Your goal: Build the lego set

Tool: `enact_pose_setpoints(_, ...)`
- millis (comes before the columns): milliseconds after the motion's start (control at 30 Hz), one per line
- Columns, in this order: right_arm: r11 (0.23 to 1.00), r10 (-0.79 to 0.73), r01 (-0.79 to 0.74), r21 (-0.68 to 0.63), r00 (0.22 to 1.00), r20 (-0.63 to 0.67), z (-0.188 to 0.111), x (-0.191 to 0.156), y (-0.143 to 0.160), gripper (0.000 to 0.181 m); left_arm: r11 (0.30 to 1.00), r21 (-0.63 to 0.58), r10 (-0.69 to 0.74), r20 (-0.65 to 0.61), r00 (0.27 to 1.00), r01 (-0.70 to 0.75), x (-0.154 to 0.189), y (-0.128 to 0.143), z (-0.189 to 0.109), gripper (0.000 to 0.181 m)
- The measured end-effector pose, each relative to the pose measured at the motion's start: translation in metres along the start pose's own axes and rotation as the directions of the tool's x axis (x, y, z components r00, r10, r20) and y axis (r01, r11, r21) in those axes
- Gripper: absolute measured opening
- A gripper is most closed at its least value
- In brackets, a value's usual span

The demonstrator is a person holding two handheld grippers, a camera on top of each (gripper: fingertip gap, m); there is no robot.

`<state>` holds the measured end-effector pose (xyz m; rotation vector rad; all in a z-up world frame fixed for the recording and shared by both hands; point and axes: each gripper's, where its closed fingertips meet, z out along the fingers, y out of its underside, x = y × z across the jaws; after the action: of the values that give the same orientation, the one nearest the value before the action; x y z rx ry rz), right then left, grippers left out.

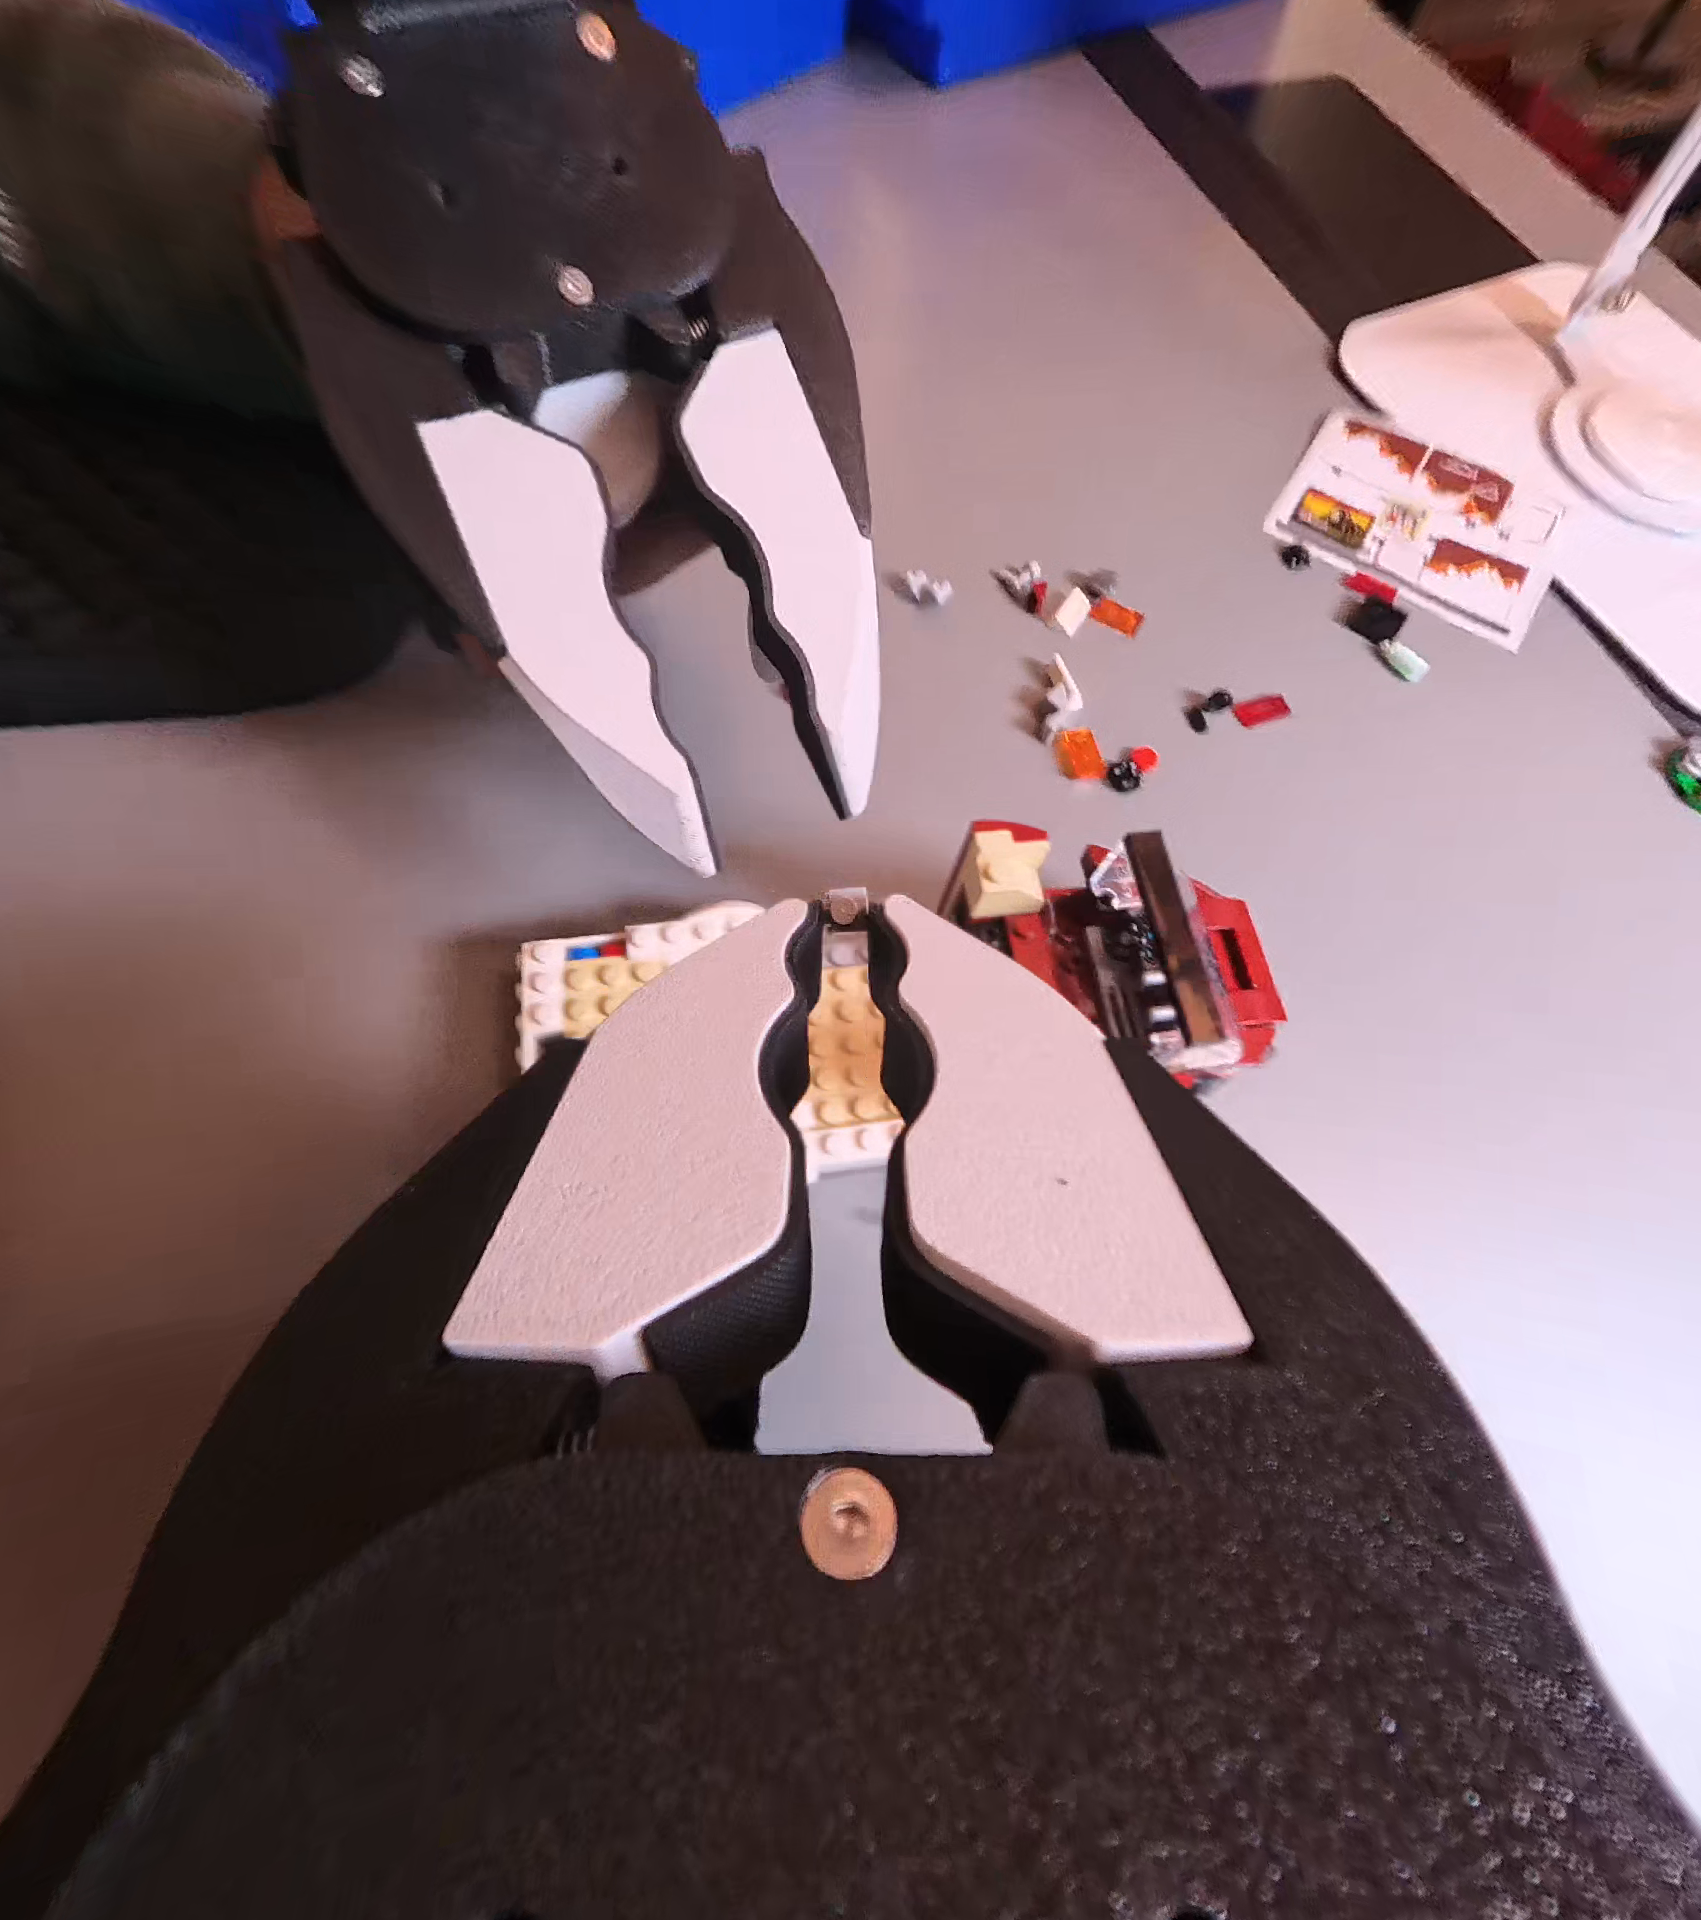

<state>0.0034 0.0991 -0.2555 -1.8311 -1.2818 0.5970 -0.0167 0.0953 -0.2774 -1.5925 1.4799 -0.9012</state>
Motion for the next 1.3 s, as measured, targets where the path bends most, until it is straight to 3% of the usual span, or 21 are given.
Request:
enact_pose_setpoints(300,0.951,-0.080,0.042,-0.307,0.990,-0.114,0.025,0.017,0.021,0.008,0.987,-0.150,-0.074,-0.091,0.993,0.060,0.006,0.025,0.018,0.040)
enact_pose_setpoints(533,0.933,-0.082,0.021,-0.360,0.984,-0.155,0.030,0.024,0.030,0.008,0.986,-0.156,-0.068,-0.102,0.992,0.052,0.010,0.027,0.020,0.036)
enact_pose_setpoints(1300,0.865,-0.178,0.118,-0.487,0.981,-0.078,0.032,0.027,0.029,0.008,0.986,-0.155,-0.084,-0.103,0.991,0.067,0.009,0.027,0.021,0.035)
